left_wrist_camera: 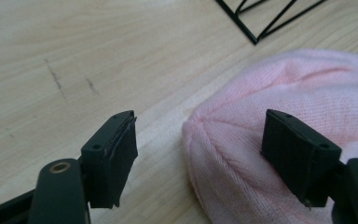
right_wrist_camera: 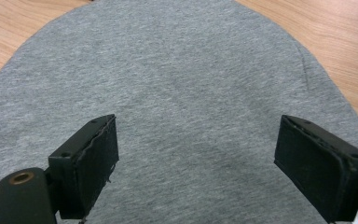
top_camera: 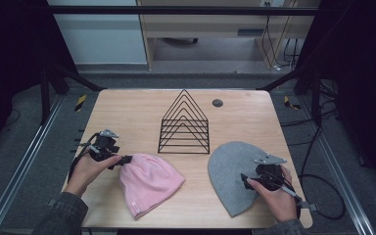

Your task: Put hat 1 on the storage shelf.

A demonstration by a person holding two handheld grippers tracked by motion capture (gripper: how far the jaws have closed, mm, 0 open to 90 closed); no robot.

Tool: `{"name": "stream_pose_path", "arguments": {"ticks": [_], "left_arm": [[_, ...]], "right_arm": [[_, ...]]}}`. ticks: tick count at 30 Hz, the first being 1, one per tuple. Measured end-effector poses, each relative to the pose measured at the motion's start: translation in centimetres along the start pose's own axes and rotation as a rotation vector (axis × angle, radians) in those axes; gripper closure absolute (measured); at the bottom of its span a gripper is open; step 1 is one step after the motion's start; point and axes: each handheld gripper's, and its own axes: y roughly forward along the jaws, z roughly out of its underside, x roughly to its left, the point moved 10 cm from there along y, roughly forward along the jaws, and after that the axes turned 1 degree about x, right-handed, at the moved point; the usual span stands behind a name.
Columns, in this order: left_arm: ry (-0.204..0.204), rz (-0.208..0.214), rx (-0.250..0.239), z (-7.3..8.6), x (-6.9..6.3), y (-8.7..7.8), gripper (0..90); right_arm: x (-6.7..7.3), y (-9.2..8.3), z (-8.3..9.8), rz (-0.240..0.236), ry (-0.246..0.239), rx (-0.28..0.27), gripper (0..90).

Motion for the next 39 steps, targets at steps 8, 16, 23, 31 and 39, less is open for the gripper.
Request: {"name": "stream_pose_path", "arguments": {"ticks": [8,16,23,31,39], "left_arm": [[0.015,0.062,0.093,2.0,-0.7,1.3,37.0],[0.023,0.105,0.101,2.0,-1.2,1.4,67.8],[0.033,0.099,0.042,1.2,-1.7,0.3,75.3],[0.111,0.072,-0.036,-1.1,-3.7,-2.7,76.5],[0.221,0.052,-0.102,-4.2,-7.0,-6.8,76.8]], "right_arm": [[0.1,0.1,0.1,-0.005,0.0,0.005,13.6],[0.0,0.1,0.0,-0.004,0.005,0.001,13.8],[0.0,0.0,-0.1,-0.001,0.005,-0.004,13.9],[0.0,0.0,0.0,0.001,0.004,-0.002,13.9],[0.0,-0.1,0.0,0.0,0.008,-0.004,13.8]]}}
